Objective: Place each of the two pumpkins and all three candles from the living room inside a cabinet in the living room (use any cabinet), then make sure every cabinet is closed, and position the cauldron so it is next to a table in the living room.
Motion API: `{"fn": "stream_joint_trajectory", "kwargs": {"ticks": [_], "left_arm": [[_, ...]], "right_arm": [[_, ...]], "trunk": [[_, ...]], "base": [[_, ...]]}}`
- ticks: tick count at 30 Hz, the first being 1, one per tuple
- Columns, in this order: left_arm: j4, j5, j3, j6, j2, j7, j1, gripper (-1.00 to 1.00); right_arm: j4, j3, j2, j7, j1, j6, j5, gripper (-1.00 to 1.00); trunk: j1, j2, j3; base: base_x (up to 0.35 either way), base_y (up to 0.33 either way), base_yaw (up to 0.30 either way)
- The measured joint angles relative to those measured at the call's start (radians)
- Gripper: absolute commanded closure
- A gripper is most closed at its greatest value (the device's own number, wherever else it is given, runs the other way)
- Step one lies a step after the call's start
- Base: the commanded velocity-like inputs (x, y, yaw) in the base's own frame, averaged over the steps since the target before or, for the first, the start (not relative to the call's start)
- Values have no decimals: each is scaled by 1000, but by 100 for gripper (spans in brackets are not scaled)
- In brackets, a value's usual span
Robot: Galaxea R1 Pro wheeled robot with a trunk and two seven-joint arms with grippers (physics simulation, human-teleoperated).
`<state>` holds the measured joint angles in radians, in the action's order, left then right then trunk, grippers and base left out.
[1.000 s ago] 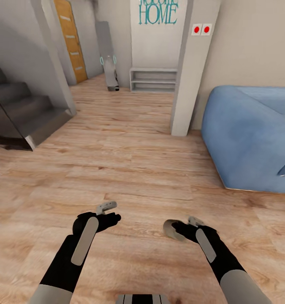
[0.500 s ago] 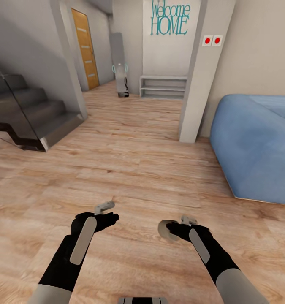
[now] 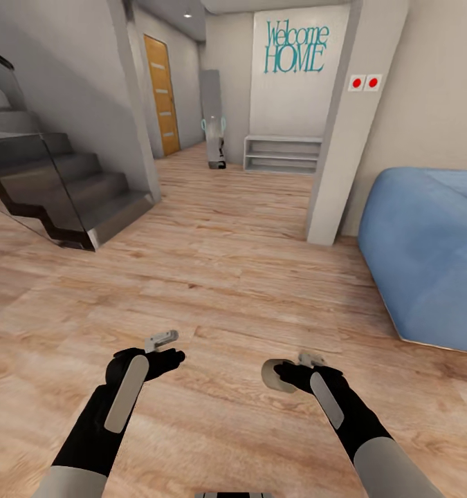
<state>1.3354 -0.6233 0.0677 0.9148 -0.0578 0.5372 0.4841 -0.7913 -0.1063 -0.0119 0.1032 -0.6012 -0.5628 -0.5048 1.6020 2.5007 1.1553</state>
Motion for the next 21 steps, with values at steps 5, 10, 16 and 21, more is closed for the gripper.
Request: {"fn": "stream_joint_trajectory", "kwargs": {"ticks": [5,10,16,21], "left_arm": [[0,-1,-1,0,8,0,0,-100],[0,1,-1,-1,15,0,0,-100],[0,4,-1,0,33,1,0,-100],[0,1,-1,-1,58,1,0,-100]], "right_arm": [[0,0,0,0,0,0,0,100],[0,0,-2,0,0,0,0,100],[1,0,-1,0,-1,0,0,100],[2,0,-2,0,-1,1,0,100]], "trunk": [[-5,-6,-12],[-24,-41,-20],[-47,-83,-30],[-66,-118,-39]], "base": [[0,0,150],[0,0,150],[0,0,150],[0,0,150]]}}
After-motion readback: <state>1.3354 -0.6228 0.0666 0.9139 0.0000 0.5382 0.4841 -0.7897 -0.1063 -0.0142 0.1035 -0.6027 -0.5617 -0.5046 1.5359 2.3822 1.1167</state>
